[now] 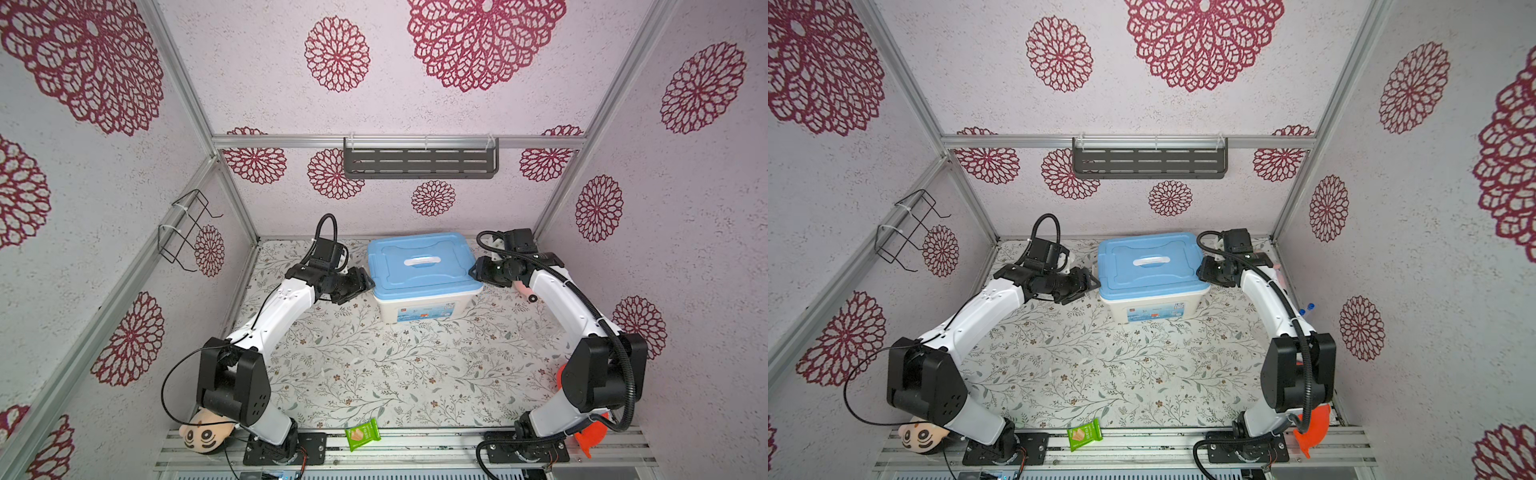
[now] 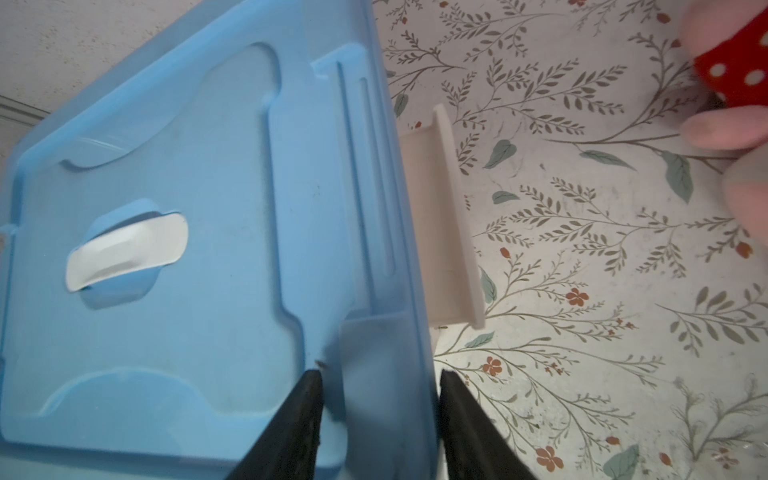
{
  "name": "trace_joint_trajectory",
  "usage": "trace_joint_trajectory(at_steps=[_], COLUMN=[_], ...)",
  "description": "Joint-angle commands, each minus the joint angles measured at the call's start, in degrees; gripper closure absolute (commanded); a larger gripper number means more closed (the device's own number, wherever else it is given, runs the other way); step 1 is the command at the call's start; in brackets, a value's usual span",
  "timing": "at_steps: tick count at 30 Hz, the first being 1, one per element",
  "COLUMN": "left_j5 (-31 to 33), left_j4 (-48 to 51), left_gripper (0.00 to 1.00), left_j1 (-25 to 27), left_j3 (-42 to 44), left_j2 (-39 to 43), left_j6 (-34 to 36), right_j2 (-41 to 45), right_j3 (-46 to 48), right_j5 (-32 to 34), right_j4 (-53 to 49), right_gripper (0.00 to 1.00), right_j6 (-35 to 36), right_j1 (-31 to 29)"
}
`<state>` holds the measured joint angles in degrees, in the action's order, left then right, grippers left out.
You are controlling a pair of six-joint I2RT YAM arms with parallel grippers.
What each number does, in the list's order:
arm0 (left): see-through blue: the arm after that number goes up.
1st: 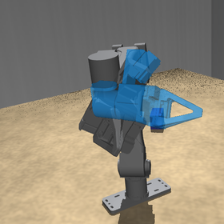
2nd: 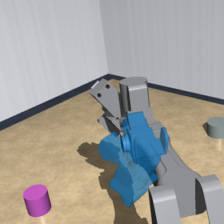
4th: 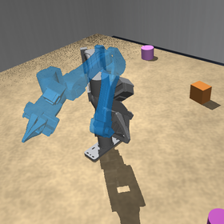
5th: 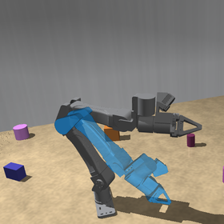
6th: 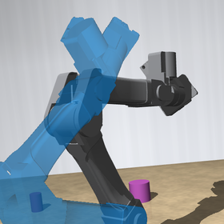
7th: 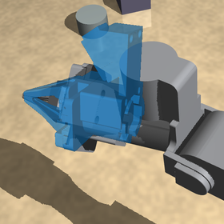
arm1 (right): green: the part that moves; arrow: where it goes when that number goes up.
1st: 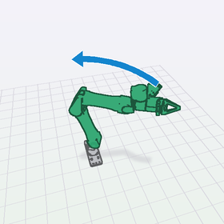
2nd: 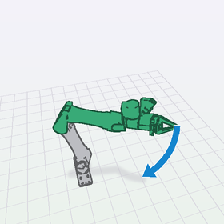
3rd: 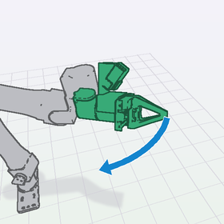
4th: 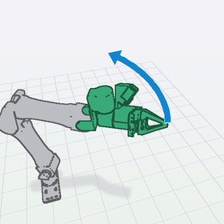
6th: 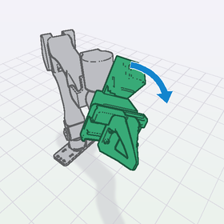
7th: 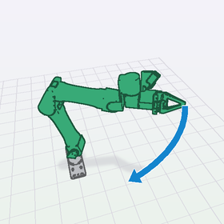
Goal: Organize the chemistry lab equipment
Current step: 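Align the blue lid on the bin rim with both grippers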
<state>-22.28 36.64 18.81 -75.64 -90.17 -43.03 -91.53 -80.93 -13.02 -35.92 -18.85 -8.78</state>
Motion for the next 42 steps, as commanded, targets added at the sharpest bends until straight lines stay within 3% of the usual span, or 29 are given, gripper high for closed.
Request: trace_joint_trajectory(at_steps=[1,17,22,42], left_j5=[-2.5,2.4,2.9,6.1], left_j4=[-5.3,-1.5,2.8,-3.3], left_gripper=[0.35,0.36,0.35,0.29], left_j1=[-0.5,-0.7,-0.6,-1.1], left_j3=[1.4,1.2,-2.4,2.9], left_j2=[2.9,0.5,-1.1,4.2], left_j6=[-1.7,0.3,1.3,-2.7], right_j2=[1.1,6.4,7.8,11.4], right_j3=[-0.8,5.2,6.8,10.5], right_j5=[-0.2,-0.3,-0.8,-0.9], right_j4=[-2.6,-1.0,-0.6,1.0], right_gripper=[0.51,0.52,0.53,0.49], right_j6=[1.1,3.3,4.3,5.1], right_j1=[-1.8,-2.3,-2.2,-2.2])
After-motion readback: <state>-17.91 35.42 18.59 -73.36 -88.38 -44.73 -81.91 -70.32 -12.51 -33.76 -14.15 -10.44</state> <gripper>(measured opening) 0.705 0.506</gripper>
